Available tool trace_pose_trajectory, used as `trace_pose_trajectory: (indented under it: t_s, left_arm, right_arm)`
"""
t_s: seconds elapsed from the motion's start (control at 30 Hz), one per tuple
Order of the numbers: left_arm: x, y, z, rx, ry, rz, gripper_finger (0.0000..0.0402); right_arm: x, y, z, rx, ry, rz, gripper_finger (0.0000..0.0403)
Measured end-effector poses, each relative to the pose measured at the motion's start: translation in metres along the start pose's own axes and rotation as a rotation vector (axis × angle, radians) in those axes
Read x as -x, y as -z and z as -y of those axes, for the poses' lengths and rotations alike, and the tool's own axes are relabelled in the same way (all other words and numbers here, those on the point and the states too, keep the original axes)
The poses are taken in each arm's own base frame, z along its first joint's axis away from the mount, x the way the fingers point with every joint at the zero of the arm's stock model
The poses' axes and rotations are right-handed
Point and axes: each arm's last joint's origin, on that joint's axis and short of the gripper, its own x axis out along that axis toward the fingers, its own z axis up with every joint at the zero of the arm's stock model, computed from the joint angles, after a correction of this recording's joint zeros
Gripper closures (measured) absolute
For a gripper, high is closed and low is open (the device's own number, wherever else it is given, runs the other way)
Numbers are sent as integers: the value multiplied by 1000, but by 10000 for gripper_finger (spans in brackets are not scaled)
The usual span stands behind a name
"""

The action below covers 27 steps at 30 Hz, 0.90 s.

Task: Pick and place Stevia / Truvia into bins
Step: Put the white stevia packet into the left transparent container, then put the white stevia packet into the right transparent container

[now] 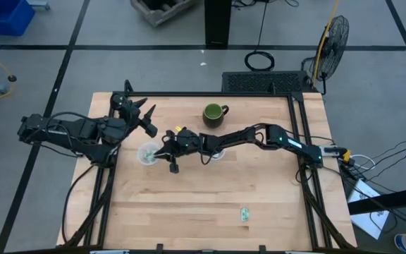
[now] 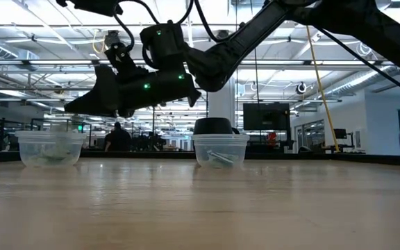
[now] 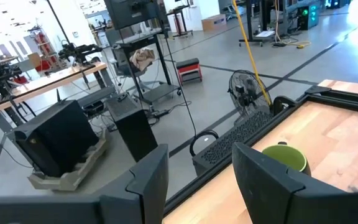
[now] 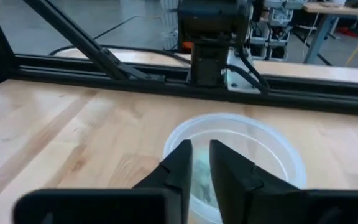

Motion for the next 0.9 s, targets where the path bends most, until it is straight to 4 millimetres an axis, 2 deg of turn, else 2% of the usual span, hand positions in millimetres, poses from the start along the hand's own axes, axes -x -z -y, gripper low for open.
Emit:
trace_pose_trajectory:
  t_s: [0.3,0.37,0.47,0.57,0.7,0.9]
  left_arm:
    - [0,0,0,7,0,0,218]
    - [0,0,0,8,0,0,218]
    - [0,0,0,7,0,-1,218]
    - [0,0,0,21,1,-2,218]
    - [0,1,1,20,41,-8,218]
    - [0,1,3,20,109,-16,218]
  right_arm:
    - [1,-3,-1,-3,-2,5,299]
    - [3,-9,-3,-3,-7,4,295]
    - [12,-29,-7,-4,-16,-26,294]
    - [31,-53,-10,-26,-29,-154,298]
    - [72,-79,-18,-19,-62,-410,311]
    - [141,-114,-50,-169,-93,-725,333]
